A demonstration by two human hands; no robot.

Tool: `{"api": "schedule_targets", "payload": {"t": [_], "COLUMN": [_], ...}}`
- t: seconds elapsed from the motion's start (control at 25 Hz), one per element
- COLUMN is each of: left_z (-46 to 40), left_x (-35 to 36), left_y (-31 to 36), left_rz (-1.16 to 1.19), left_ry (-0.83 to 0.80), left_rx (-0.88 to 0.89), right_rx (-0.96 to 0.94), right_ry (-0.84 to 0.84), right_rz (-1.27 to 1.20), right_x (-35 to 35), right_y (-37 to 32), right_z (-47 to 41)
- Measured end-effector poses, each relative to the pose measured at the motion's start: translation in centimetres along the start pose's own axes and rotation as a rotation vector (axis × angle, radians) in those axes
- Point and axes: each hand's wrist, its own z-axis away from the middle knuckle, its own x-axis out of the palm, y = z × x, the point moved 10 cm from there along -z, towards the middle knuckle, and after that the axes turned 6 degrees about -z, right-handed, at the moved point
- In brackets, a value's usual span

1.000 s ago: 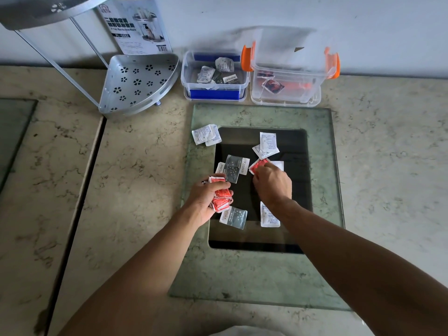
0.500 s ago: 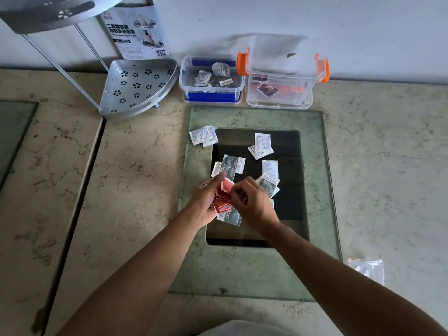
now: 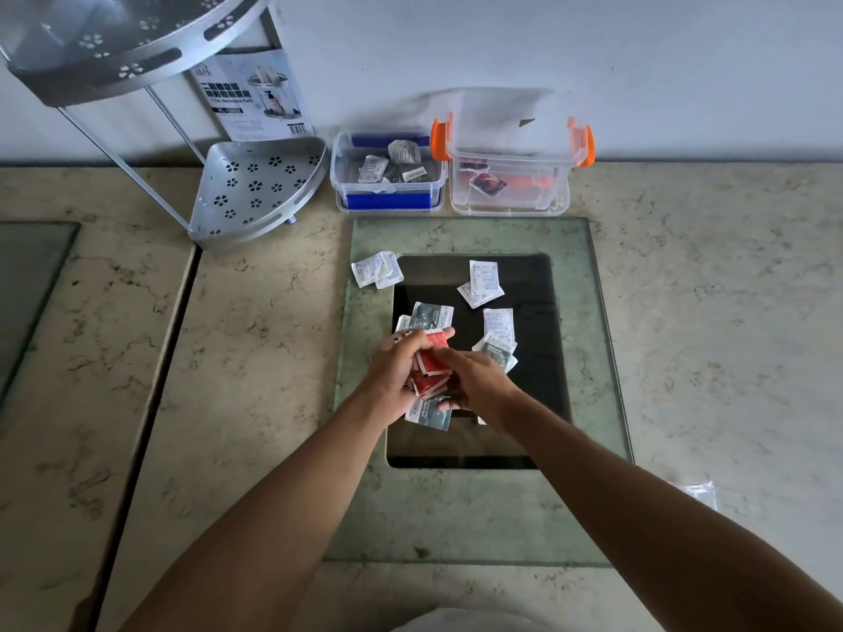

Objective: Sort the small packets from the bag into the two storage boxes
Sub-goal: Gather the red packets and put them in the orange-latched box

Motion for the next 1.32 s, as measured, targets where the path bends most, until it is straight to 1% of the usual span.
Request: {"api": "schedule_targets", "payload": {"t": [0.08, 0.16, 0.24, 0.36, 0.52, 0.6, 0.68, 0.76, 0.84, 0.96, 1.12, 1.16, 1.24, 1.32], "left_z": [-0.6, -1.5, -2.5, -4.0, -7.7, -9.8, -12.2, -15.2, -18.7, -24.1, -27.4, -27.9, -28.0, -27.3], "left_x": [0.7, 1.5, 2.4, 5.1, 9.7, 12.1, 13.7, 15.0, 15.3, 15.3, 15.4, 15.4, 15.4, 15.3], "left_y": [1.0, 2.7, 5.2, 10.6, 20.1, 24.7, 28.4, 30.7, 31.5, 31.8, 30.1, 29.6, 29.1, 30.1], "left_rz": [-0.021, -0.044, -0.125, -0.272, -0.539, -0.648, -0.685, -0.703, -0.767, -0.912, -0.994, -1.015, -1.033, -1.043], "left_ry": [-0.007, -0.004, 0.028, 0.027, 0.071, 0.096, 0.118, 0.090, 0.094, 0.143, 0.143, 0.142, 0.153, 0.197], "left_rx": [0.022, 0.046, 0.092, 0.185, 0.357, 0.428, 0.445, 0.426, 0.376, 0.304, 0.153, 0.121, 0.098, 0.157], "right_rx": [0.013, -0.025, -0.084, -0.172, -0.302, -0.380, -0.450, -0.477, -0.442, -0.306, -0.124, -0.108, -0.137, -0.212], "right_ry": [-0.085, -0.110, -0.055, 0.049, 0.153, 0.202, 0.226, 0.237, 0.227, 0.193, 0.119, 0.133, 0.196, 0.243], "right_rz": [-0.095, -0.132, -0.167, -0.166, -0.042, -0.020, 0.006, 0.053, 0.132, 0.192, 0.369, 0.423, 0.495, 0.460], "right_x": [0.6, 0.0, -1.5, -3.5, -5.6, -6.8, -8.1, -9.6, -10.9, -12.7, -14.2, -14.7, -15.2, -15.5], "right_y": [-1.0, -3.1, -6.1, -11.4, -21.2, -26.6, -31.3, -34.7, -36.3, -36.3, -33.9, -33.6, -33.8, -34.9], "right_z": [0.1, -0.2, -0.9, -2.0, -3.8, -5.1, -7.0, -9.9, -13.4, -18.7, -22.4, -22.9, -22.5, -20.9]}}
